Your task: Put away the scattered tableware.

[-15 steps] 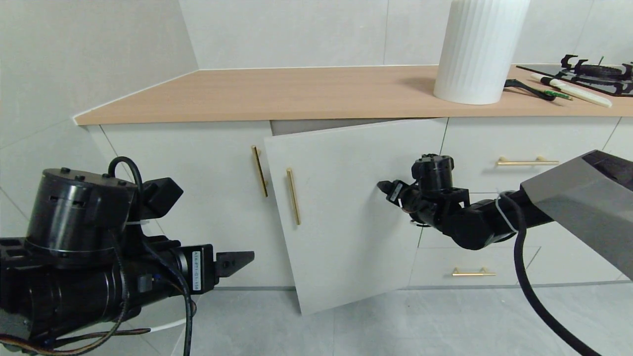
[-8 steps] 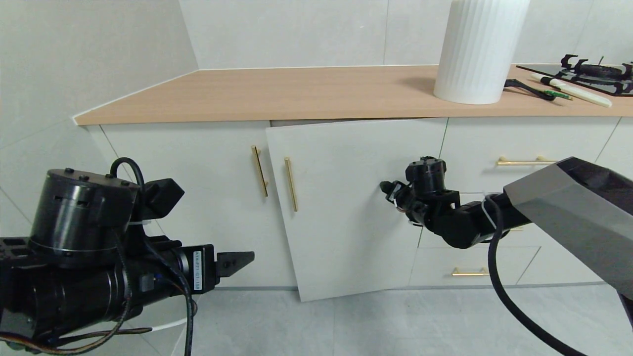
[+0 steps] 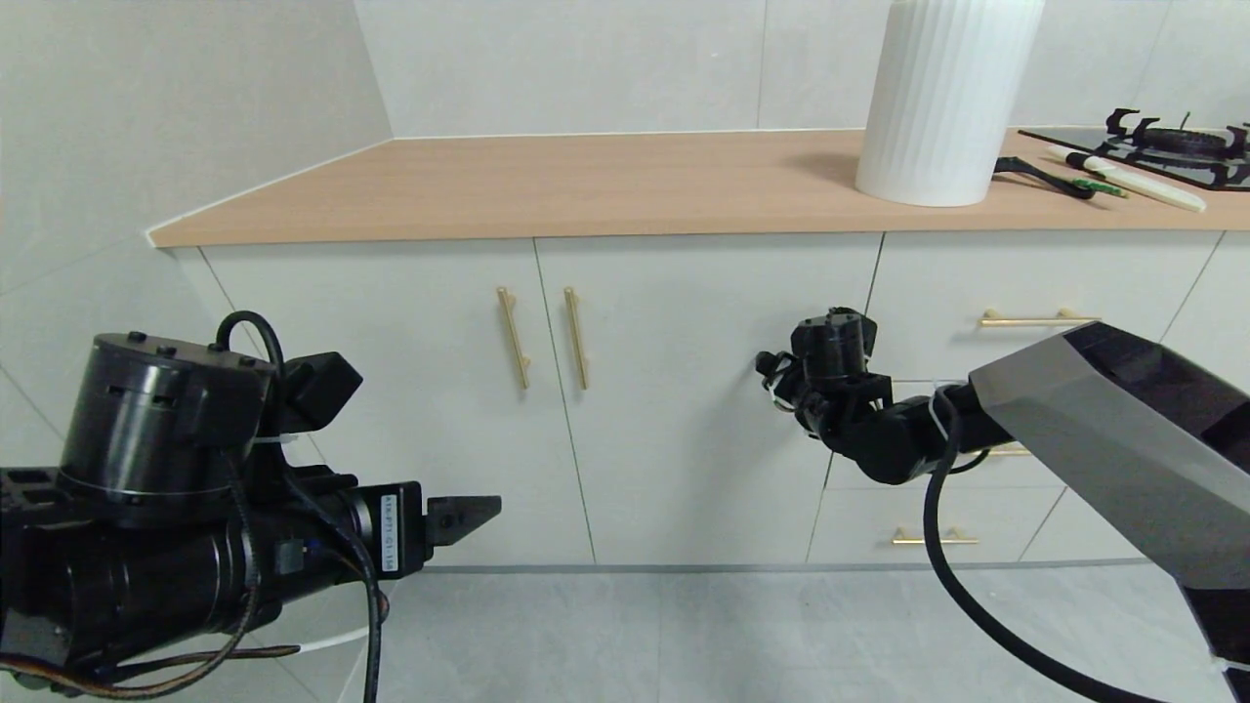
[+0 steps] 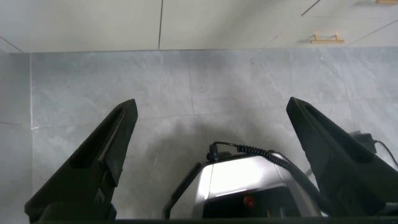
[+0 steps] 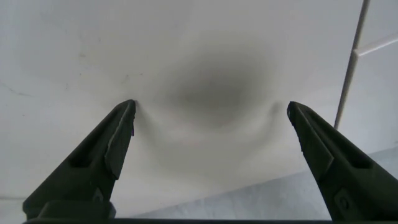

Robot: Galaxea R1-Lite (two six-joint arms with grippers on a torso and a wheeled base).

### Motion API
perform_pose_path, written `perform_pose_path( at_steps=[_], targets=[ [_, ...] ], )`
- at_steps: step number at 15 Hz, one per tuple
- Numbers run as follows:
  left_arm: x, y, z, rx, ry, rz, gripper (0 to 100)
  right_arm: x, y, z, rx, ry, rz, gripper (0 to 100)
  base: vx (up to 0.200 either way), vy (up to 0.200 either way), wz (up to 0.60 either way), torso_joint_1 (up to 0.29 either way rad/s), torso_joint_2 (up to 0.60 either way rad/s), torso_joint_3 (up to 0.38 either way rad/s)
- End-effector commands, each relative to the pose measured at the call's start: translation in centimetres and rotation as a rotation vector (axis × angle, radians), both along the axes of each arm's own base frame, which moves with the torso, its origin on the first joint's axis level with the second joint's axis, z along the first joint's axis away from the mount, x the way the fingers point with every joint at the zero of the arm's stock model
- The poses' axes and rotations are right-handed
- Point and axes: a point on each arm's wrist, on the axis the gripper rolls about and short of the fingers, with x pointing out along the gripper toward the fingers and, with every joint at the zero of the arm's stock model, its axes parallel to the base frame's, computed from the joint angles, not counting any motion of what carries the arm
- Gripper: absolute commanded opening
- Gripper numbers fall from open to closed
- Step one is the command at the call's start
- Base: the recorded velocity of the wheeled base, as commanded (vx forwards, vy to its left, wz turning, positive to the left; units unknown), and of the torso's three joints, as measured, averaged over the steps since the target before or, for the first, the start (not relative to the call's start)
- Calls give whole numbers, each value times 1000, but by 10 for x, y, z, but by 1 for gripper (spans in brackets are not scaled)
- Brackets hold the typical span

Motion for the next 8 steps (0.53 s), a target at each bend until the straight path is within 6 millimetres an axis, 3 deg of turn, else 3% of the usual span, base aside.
perform_pose_path(
  at_steps=[1,5,8],
  targets=[
    [0,0,0,0,1,1,100,1,-1,-1,0,0,-4,100,0,0,0,0,0,0],
    [0,0,0,-1,0,-1,100,-23,-2,16,20,22,82,100,0,0,0,0,0,0],
    [0,0,1,-2,-3,1,100,-88,-16,42,87,117,421,100,0,0,0,0,0,0]
  ],
)
